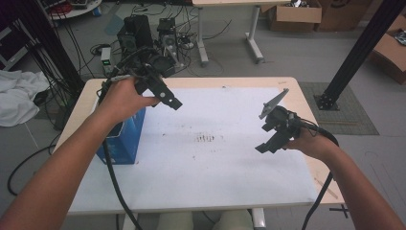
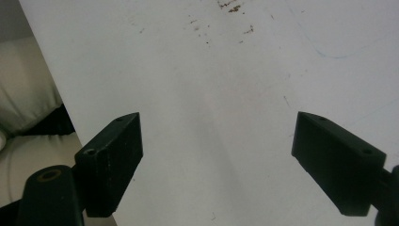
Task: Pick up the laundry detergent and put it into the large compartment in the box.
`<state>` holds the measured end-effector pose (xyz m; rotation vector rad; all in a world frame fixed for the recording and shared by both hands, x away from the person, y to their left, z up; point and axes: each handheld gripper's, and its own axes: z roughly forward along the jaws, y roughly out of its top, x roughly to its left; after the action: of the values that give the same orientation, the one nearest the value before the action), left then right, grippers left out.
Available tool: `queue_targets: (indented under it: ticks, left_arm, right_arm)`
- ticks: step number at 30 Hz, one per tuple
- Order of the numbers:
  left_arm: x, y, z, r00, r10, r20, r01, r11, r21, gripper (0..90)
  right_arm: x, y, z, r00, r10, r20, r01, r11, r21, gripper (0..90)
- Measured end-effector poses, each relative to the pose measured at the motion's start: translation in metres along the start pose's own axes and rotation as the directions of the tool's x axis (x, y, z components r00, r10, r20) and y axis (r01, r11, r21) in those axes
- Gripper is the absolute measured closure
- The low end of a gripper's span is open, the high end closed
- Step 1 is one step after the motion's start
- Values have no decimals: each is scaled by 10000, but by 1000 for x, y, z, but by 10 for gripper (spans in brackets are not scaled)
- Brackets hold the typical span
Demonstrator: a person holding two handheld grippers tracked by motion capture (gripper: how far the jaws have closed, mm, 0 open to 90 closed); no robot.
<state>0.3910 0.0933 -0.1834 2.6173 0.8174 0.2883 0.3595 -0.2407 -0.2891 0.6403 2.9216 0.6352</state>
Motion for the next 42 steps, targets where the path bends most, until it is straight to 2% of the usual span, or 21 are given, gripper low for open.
queue_targets:
  ticks: [4, 8, 10, 18, 22, 30, 35, 39, 40, 42]
  left_arm:
    - [-9, 8, 5, 9971, 715, 247, -716, 9974, 1, 184]
    - [-19, 14, 12, 9897, 1367, 422, -1372, 9905, 95, 183]
    - [-24, 16, 14, 9867, 1557, 455, -1566, 9875, 165, 184]
    - [-39, 25, 27, 9688, 2299, 925, -2331, 9721, 249, 183]
    - [-44, 26, 34, 9568, 2662, 1169, -2701, 9627, 184, 187]
    - [-47, 24, 44, 9502, 2885, 1181, -2947, 9548, 383, 192]
    - [-47, 24, 43, 9503, 2900, 1130, -2947, 9552, 273, 193]
    - [-48, 25, 45, 9450, 3085, 1083, -3134, 9491, 306, 193]
    - [-49, 25, 46, 9464, 3034, 1109, -3089, 9504, 357, 193]
    - [-49, 25, 47, 9453, 3069, 1110, -3125, 9492, 369, 193]
  right_arm:
    - [1, -1, 0, 10000, 7, -12, -7, 10000, 17, 167]
    - [1, -1, -1, 10000, 38, -37, -38, 10000, 48, 167]
    - [1, -1, -2, 10000, 72, -14, -72, 10000, 10, 167]
    - [0, -1, -3, 10000, 53, -7, -53, 10000, -9, 167]
    - [0, -1, -3, 10000, 20, -26, -20, 10000, 43, 167]
    - [-1, 1, -2, 10000, -6, -23, 7, 10000, 73, 167]
    - [0, 0, -1, 10000, 2, -35, -2, 10000, 62, 167]
    - [-1, -2, 1, 10000, 24, -59, -23, 10000, 94, 168]
    - [0, -2, 1, 9999, 80, -91, -78, 9999, 115, 167]
    - [0, -1, 1, 9999, 78, -77, -77, 9999, 133, 167]
